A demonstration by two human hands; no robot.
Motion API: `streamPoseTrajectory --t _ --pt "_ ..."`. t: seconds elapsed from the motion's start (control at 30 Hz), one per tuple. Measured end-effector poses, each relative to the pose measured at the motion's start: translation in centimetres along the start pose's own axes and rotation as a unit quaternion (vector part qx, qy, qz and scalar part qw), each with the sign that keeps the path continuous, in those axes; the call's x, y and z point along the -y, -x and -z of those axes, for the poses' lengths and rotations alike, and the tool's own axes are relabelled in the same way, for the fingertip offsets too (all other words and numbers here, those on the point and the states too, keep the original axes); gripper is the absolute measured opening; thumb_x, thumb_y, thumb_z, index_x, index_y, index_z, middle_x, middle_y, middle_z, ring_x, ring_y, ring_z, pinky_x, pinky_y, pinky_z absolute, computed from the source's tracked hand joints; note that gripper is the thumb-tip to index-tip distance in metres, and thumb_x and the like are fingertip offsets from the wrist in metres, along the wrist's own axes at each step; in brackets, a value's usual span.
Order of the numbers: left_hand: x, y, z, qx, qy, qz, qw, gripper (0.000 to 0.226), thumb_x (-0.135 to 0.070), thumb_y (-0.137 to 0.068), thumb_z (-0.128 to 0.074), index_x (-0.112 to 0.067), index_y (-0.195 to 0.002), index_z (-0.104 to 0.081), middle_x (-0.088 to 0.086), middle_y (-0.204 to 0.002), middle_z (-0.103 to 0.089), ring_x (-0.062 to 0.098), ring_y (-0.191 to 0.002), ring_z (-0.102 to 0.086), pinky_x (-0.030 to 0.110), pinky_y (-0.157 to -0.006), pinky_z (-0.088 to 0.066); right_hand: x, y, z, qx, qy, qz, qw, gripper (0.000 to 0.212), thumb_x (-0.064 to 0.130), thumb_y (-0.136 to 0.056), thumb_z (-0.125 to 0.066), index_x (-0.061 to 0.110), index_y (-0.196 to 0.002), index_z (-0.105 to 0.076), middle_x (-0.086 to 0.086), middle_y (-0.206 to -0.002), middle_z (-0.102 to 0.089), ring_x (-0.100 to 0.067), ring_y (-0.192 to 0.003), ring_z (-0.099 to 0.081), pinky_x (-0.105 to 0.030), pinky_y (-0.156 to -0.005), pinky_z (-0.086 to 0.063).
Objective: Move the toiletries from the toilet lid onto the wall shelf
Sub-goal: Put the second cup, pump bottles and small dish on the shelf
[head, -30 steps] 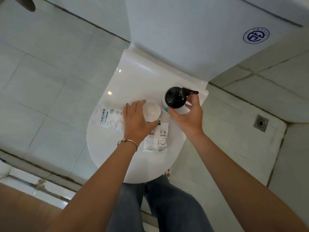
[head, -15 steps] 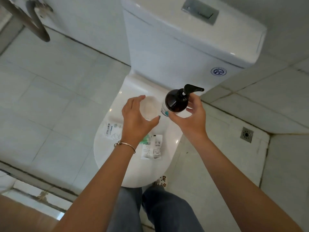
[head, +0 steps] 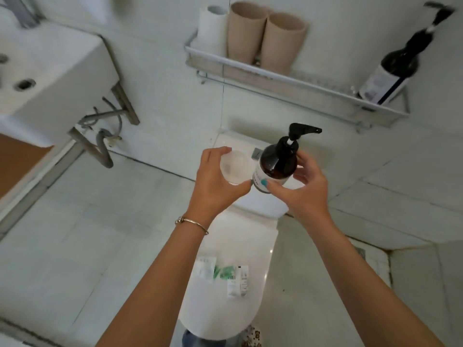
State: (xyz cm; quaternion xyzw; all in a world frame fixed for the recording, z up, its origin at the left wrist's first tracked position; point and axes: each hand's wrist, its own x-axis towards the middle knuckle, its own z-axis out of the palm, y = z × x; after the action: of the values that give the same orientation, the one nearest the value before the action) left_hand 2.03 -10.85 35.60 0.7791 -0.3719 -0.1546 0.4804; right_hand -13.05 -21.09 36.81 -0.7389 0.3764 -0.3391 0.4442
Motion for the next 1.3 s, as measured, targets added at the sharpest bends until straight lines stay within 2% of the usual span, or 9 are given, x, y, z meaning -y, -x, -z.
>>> streamPoseTrajectory --t 0.13,0.37,0.47,0.6,0.7,0.83,0.97,1.1,1.3 --pt "-4.1 -3.6 2.7 0.017 0.000 -0.031 0.999 0.078 -0.032 -0.059 -0.087 -0.020 -0.125 -0.047 -0.009 -0.119 -0.042 0.003 -0.100 -0.044 0.001 -0.072 -0.034 4.4 -2.3 1.3 -0.034 -0.001 0.023 0.999 0.075 0.016 -0.061 -0.090 0.039 -0.121 -0.052 0.016 -0.114 -0.064 -0.005 -0.096 -0.064 -0.022 -0.089 -0.046" --pt "-10.5 -8.6 5.1 0.026 0.002 -0.110 0.994 0.074 -0.039 -0.057 -0.086 -0.019 -0.119 -0.053 -0.004 -0.117 -0.051 0.005 -0.098 -0.045 0.013 -0.082 -0.034 10.5 -6.1 3.9 -0.094 -0.008 0.043 0.995 0.070 0.013 -0.062 -0.088 0.037 -0.118 -0.052 0.009 -0.110 -0.067 -0.003 -0.096 -0.063 -0.011 -0.077 -0.045" --pt "-12.4 -9.9 5.0 0.029 0.007 -0.120 0.992 0.075 -0.039 -0.057 -0.087 -0.019 -0.121 -0.053 -0.004 -0.117 -0.052 0.008 -0.102 -0.047 0.016 -0.082 -0.035 11.8 -7.4 5.4 -0.097 0.004 0.026 0.995 0.065 0.020 -0.063 -0.088 0.028 -0.118 -0.055 0.010 -0.111 -0.065 -0.004 -0.093 -0.064 -0.013 -0.076 -0.051" --pt "-14.5 -11.7 4.3 0.035 0.005 -0.119 0.992 0.077 -0.042 -0.058 -0.086 -0.018 -0.123 -0.054 -0.001 -0.121 -0.054 0.011 -0.107 -0.049 0.019 -0.084 -0.036 12.9 -9.8 7.6 -0.112 0.015 0.018 0.993 0.059 0.020 -0.063 -0.088 0.033 -0.111 -0.055 0.011 -0.109 -0.063 -0.011 -0.089 -0.066 -0.023 -0.073 -0.055" --pt "-15.4 -13.1 3.4 0.037 -0.001 -0.113 0.993 0.076 -0.040 -0.058 -0.086 -0.018 -0.123 -0.054 0.002 -0.122 -0.055 0.016 -0.108 -0.051 0.021 -0.084 -0.037 12.7 -12.3 9.2 -0.128 0.025 0.013 0.991 0.062 0.019 -0.063 -0.089 0.025 -0.116 -0.056 0.007 -0.113 -0.063 -0.014 -0.089 -0.066 -0.015 -0.071 -0.051" --pt "-15.8 -14.9 1.5 0.039 -0.003 -0.110 0.993 0.075 -0.043 -0.056 -0.086 -0.021 -0.121 -0.054 0.000 -0.120 -0.055 0.015 -0.104 -0.051 0.026 -0.082 -0.044 11.0 -15.8 10.7 -0.122 0.034 -0.016 0.992 0.066 0.019 -0.061 -0.090 0.022 -0.119 -0.057 0.002 -0.111 -0.065 -0.022 -0.092 -0.068 -0.031 -0.080 -0.056" --pt "-15.7 -16.5 -0.4 0.042 -0.017 -0.103 0.994 0.077 -0.044 -0.057 -0.086 -0.022 -0.123 -0.052 -0.004 -0.118 -0.053 0.013 -0.103 -0.049 0.026 -0.083 -0.044 8.5 -18.9 10.5 -0.093 0.049 -0.040 0.994 0.063 0.025 -0.060 -0.090 0.033 -0.112 -0.054 0.011 -0.108 -0.063 -0.017 -0.094 -0.066 -0.042 -0.086 -0.056" --pt "-15.0 -17.4 -2.2 0.026 -0.025 -0.082 0.996 0.074 -0.044 -0.056 -0.086 -0.022 -0.119 -0.054 -0.007 -0.113 -0.053 0.011 -0.100 -0.050 0.022 -0.077 -0.041 6.3 -21.2 9.8 -0.077 0.056 -0.052 0.994 0.064 0.036 -0.057 -0.088 0.038 -0.111 -0.054 0.016 -0.107 -0.063 -0.012 -0.090 -0.067 -0.043 -0.086 -0.056" --pt "-14.3 -17.9 -4.3 0.011 -0.054 -0.041 0.998 0.074 -0.043 -0.056 -0.086 -0.022 -0.120 -0.055 0.000 -0.117 -0.056 0.019 -0.105 -0.052 0.037 -0.088 -0.050 4.6 -22.9 10.1 -0.075 0.068 -0.051 0.994 0.063 0.037 -0.055 -0.087 0.044 -0.108 -0.054 0.023 -0.103 -0.063 -0.005 -0.099 -0.062 -0.036 -0.089 -0.054"
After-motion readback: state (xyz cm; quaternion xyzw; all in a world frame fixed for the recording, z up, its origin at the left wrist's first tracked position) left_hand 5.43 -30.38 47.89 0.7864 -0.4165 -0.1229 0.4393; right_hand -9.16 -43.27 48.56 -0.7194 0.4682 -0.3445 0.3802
